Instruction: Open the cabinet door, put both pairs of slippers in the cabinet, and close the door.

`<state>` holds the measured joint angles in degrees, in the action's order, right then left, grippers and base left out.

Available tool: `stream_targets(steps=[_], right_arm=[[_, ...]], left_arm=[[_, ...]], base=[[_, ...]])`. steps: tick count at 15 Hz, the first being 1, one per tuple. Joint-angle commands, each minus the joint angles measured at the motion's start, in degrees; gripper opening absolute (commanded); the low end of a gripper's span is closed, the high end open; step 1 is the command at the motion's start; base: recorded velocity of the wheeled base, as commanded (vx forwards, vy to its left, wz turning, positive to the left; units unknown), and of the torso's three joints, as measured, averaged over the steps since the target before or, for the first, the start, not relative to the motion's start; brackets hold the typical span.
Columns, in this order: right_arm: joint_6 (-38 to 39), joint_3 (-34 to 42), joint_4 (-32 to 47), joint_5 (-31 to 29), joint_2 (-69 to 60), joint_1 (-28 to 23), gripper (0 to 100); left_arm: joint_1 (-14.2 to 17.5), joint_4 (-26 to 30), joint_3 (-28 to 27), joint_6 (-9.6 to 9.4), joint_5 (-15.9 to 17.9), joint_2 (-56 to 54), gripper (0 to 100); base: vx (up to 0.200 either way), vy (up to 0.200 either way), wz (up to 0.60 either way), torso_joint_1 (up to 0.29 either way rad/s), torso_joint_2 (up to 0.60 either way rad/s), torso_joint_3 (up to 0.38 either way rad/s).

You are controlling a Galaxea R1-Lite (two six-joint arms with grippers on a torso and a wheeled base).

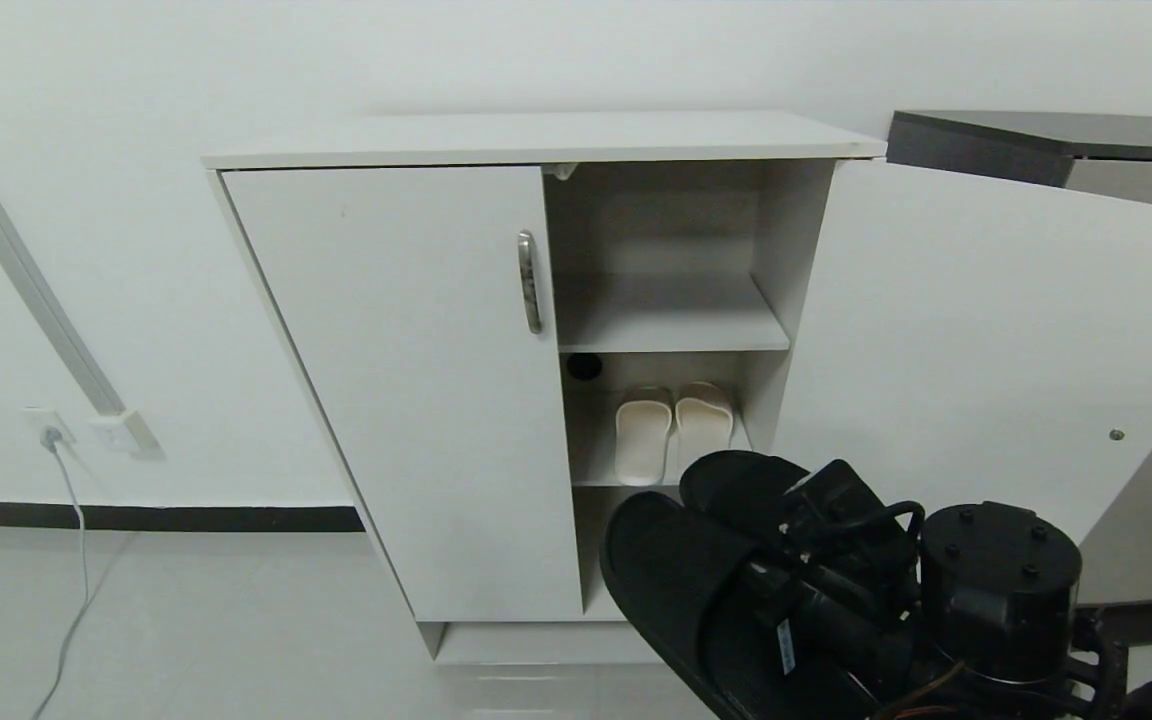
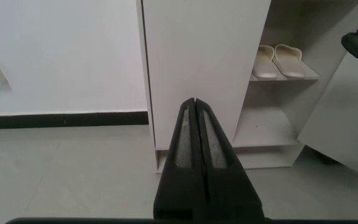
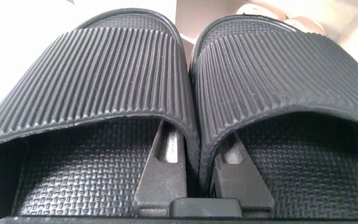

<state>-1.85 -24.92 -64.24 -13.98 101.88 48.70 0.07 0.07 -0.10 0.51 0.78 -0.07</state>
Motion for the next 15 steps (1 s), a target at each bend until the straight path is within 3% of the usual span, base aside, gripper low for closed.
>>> stream_targets(steps=[1, 11, 15], right_arm=[[-0.26, 0.04, 0.0, 0.01, -0.01, -0.01, 0], [-0.96, -0.66, -0.09, -0.96, 1.48, 0.25, 0], [1.59, -8.13, 0.17, -14.32, 7.81, 2.01, 0]], left_arm=[[0.01, 0.01, 0.01, 0.02, 0.01, 0.07, 0], [0.01, 0.01, 0.01, 0.02, -0.08, 0.07, 0], [0.01, 0.01, 0.01, 0.02, 0.01, 0.07, 0]], base=[[0.0, 0.0, 0.0, 0.0, 0.0, 0.0], [0.0, 0.0, 0.0, -0.001, 0.05, 0.028], [0.0, 0.0, 0.0, 0.0, 0.0, 0.0]])
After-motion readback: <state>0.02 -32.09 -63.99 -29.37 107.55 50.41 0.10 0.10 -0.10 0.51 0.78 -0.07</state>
